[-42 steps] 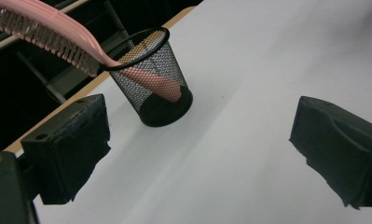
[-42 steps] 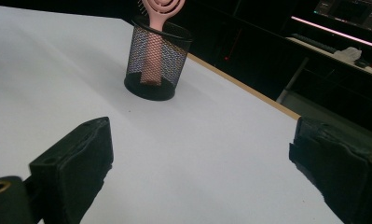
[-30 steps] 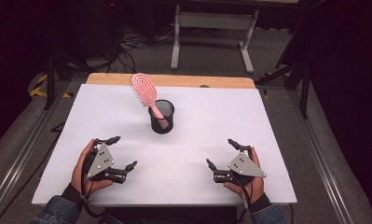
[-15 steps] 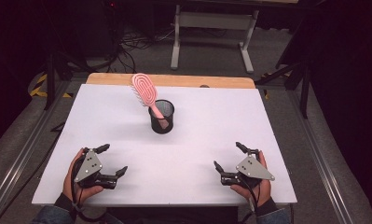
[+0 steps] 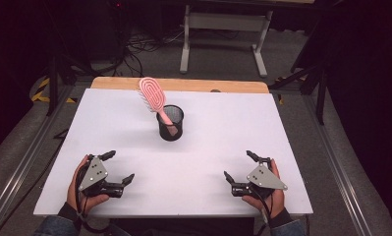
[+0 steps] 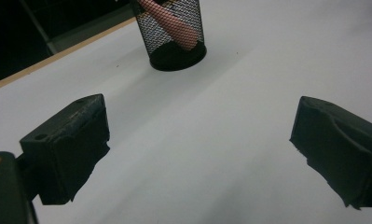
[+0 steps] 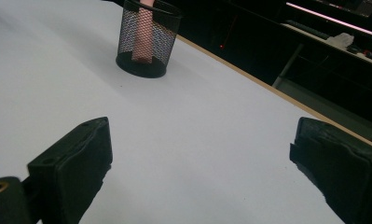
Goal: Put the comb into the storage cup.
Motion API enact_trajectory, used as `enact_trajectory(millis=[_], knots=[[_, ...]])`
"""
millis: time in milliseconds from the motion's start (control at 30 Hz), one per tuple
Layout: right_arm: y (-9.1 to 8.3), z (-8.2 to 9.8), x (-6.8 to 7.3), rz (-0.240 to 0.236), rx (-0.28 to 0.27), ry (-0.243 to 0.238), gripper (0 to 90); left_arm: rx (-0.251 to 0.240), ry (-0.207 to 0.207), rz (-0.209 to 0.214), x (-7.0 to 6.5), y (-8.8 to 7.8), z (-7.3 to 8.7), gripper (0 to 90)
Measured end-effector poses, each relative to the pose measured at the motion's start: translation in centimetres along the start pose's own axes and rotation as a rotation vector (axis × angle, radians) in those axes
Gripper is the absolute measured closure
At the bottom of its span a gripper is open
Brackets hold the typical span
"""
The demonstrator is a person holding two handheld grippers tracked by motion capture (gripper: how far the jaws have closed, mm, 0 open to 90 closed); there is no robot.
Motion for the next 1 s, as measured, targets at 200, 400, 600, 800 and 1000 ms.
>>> enact_trajectory(millis=[200,400,600,800,1000], knots=[[-0.36,-0.18,0.1,0.015,-0.005,-0.001,5.6,-0.005,-0.002,0.007,0.02,-0.03,-0.08,5.1],[-0.14,-0.09,0.12,0.011,0.0,-0.002,5.6,-0.01,-0.008,0.001,0.28,-0.1,-0.01,5.1],[0.15,0.07,-0.08,0.011,0.001,0.01,5.6,-0.006,-0.012,0.0,0.35,-0.3,0.04,5.1],[0.32,0.01,0.0,0.01,0.002,-0.002,5.7,-0.012,-0.028,-0.002,0.56,-0.43,0.04,5.3],[0.21,0.07,-0.1,0.01,0.001,0.003,5.6,-0.006,-0.025,-0.004,0.44,-0.36,0.03,5.4]])
Point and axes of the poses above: each handheld gripper's, and its own axes: y roughly forward along the jaws, z roughly out of its underside, x roughly to its left, the point moved 3 cm from there along y, roughly forward along the jaws, and after that the axes turned 7 degrees about -x, right-handed, at the moved point
